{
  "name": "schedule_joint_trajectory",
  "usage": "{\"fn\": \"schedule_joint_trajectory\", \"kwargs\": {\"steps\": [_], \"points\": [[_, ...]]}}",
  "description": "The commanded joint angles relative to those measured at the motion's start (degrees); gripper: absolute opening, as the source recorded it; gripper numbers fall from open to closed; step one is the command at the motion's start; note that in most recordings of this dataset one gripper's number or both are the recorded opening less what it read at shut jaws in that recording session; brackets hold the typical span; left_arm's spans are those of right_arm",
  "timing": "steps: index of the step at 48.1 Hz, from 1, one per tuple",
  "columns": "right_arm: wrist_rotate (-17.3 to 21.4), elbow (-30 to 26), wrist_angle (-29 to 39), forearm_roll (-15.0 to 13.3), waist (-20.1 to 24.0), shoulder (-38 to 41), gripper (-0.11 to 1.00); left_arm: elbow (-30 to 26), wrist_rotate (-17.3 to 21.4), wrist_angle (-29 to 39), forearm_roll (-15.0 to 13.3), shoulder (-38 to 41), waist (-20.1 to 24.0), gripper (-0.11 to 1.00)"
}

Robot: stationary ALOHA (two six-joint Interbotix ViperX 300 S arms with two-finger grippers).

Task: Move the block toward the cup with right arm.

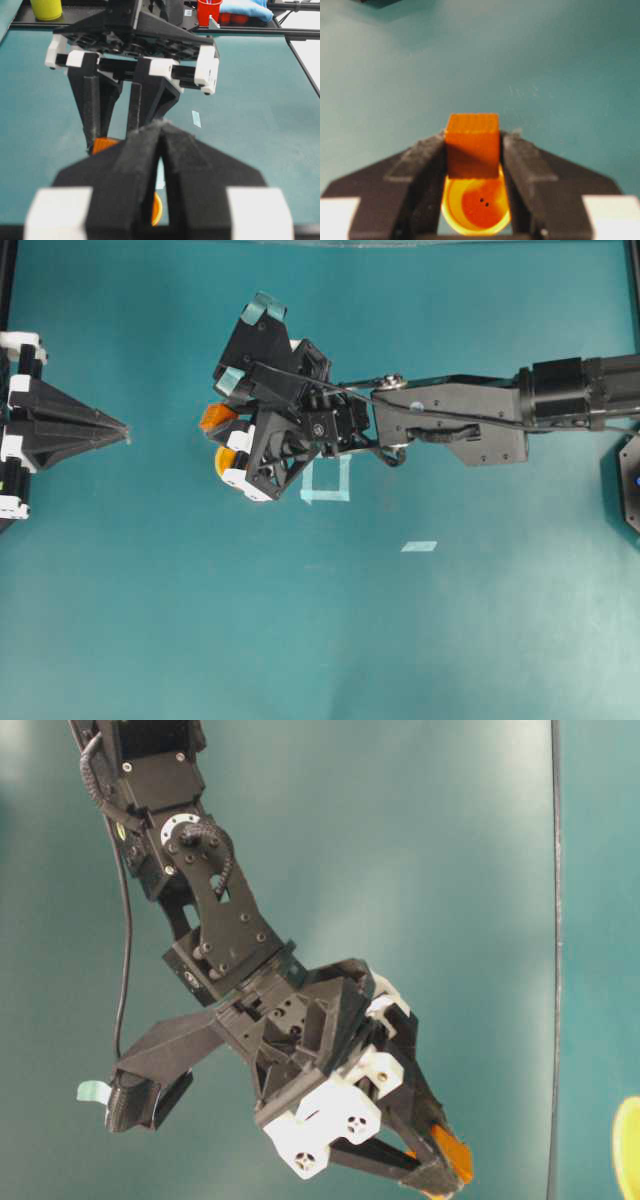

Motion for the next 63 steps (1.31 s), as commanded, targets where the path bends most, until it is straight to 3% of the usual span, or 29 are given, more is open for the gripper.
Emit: {"fn": "schedule_joint_trajectory", "kwargs": {"steps": [1, 63], "points": [[0.0, -1.49, -0.18, -0.18, 0.18, -1.32, 0.41, -1.67, 0.0, -0.18, 0.09, 0.53, -0.09, 0.02], [0.09, -1.41, 1.32, -0.18, 0.79, -1.32, 0.41, -1.67, 0.0, -0.18, 0.09, 0.53, -0.09, 0.02]]}}
